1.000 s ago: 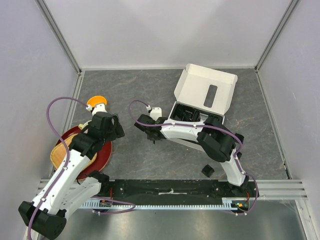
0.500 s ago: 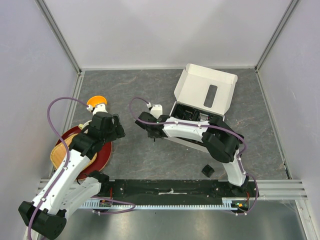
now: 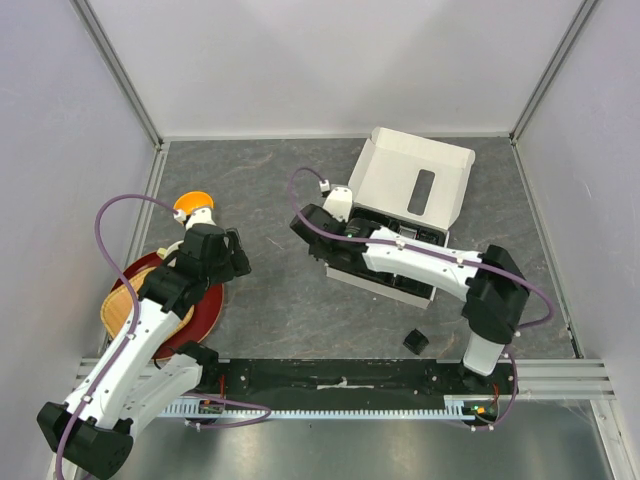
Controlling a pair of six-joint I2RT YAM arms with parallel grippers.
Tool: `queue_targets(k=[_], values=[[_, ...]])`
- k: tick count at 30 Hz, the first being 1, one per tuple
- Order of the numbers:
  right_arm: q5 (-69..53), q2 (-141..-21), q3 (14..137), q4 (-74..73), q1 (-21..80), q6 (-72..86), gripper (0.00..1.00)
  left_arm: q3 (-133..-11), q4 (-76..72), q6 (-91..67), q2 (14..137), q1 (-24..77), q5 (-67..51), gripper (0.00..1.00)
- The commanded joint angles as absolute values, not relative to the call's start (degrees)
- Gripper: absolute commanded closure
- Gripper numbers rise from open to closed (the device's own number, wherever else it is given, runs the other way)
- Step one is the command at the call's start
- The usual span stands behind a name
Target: Sort the hair-cutting tools
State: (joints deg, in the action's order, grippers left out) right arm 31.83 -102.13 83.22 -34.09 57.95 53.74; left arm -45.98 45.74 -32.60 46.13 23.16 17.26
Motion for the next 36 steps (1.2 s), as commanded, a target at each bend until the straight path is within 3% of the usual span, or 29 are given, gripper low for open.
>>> queue_targets(k=[1, 17, 36], values=[[36.73, -97.48, 80.16, -35.59, 56.08, 56.95, 1.00, -45.79, 43.77, -31.64, 46.32, 22.85, 15.56, 0.16], [42.18, -95.80, 73.39, -39.29, 52.82, 63.98, 1.00, -45.79, 43.33, -31.29, 46.85, 22.76, 14.59, 0.16], [40.52, -99.22, 71.46, -38.58, 51.24, 65.48, 1.00, -45.79, 42.98, -31.03, 46.93, 22.76, 13.80, 0.16]])
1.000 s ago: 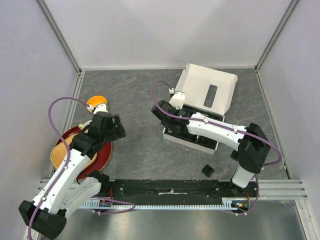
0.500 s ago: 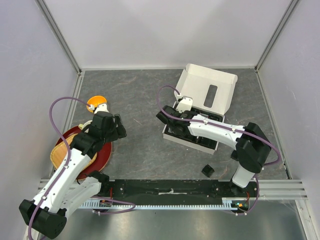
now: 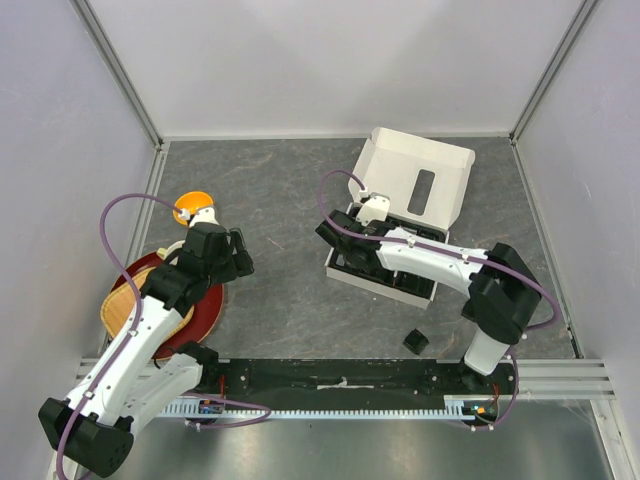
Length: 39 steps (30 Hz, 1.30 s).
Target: Sort the hair-cutting tools
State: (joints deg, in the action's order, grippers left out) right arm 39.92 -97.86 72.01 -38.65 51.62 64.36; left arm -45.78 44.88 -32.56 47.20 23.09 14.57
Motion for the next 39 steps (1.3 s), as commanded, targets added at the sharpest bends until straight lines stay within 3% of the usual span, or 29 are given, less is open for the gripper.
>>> queue_targets(k=[1, 39], values=[[40.43, -99.23, 71.46, -38.50, 51.24, 65.48, 1.00, -45.79, 42.89, -31.03, 46.93, 22.76, 13.80, 0.16], [37.62, -101.60, 68.73, -34.01, 50.98, 65.39, 1.00, -45.62, 42.98, -30.85, 46.58, 22.76, 13.71, 0.16]])
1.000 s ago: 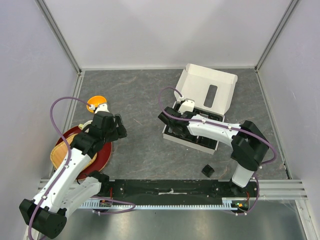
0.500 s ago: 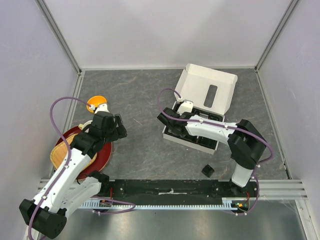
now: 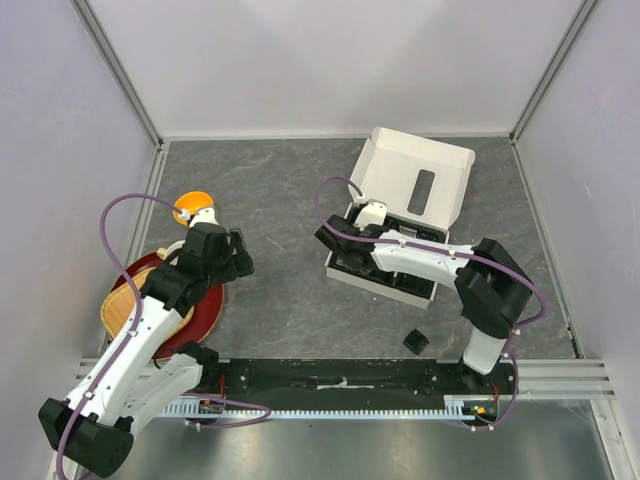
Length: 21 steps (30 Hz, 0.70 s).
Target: Sort the hair-cutting tools
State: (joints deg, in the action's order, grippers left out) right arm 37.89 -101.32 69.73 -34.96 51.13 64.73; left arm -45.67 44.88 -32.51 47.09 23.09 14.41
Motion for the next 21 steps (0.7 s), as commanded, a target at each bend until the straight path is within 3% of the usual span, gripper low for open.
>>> queue_targets(k=[1, 7, 14, 21], values=[[37.44, -101.51, 68.73, -34.01, 50.98, 65.39, 1.00, -45.62, 42.98, -30.85, 46.67, 22.76, 13.71, 0.16], [36.48, -101.25, 68.64, -34.63, 50.89, 65.48, 1.00, -45.79, 42.98, -30.94, 46.93, 22.76, 13.62, 0.15], [38.40, -99.41, 69.61, -36.73, 50.89, 66.27, 0.76, -45.79, 42.80, -30.85, 46.85, 22.76, 13.36, 0.15], [39.73, -98.26, 71.98, -37.71, 50.89, 64.60, 0.73, -45.79, 42.80, -30.76, 46.93, 22.76, 13.01, 0.15]])
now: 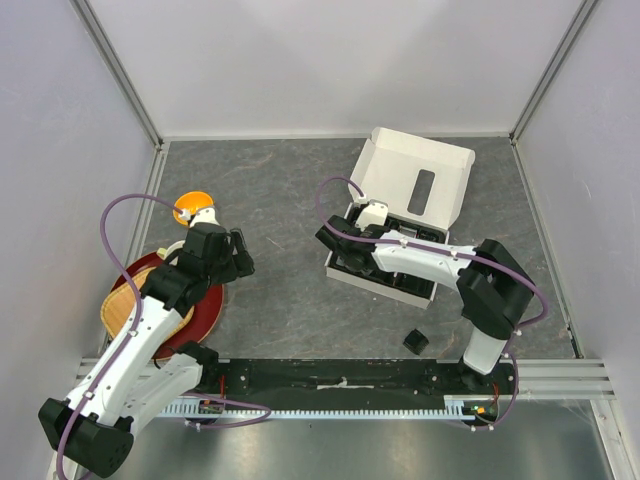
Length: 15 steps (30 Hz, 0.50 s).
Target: Sort the hair-cutting tools
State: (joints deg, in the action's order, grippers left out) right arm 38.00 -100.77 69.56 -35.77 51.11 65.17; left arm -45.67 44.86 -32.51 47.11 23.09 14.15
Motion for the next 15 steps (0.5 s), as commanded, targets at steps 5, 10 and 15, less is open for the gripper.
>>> queue_targets(k=[5, 10, 15], values=[[40.25, -98.17, 72.95, -37.44, 50.89, 63.20, 0.75, -45.79, 42.71, -30.67, 46.85, 22.76, 13.01, 0.15], [40.95, -98.00, 72.95, -36.83, 50.98, 62.49, 0.80, -45.79, 42.72, -30.59, 46.76, 22.76, 13.01, 0.15], [41.22, -98.61, 73.04, -36.39, 50.63, 61.79, 0.85, -45.79, 42.72, -30.50, 46.85, 22.76, 12.92, 0.15]])
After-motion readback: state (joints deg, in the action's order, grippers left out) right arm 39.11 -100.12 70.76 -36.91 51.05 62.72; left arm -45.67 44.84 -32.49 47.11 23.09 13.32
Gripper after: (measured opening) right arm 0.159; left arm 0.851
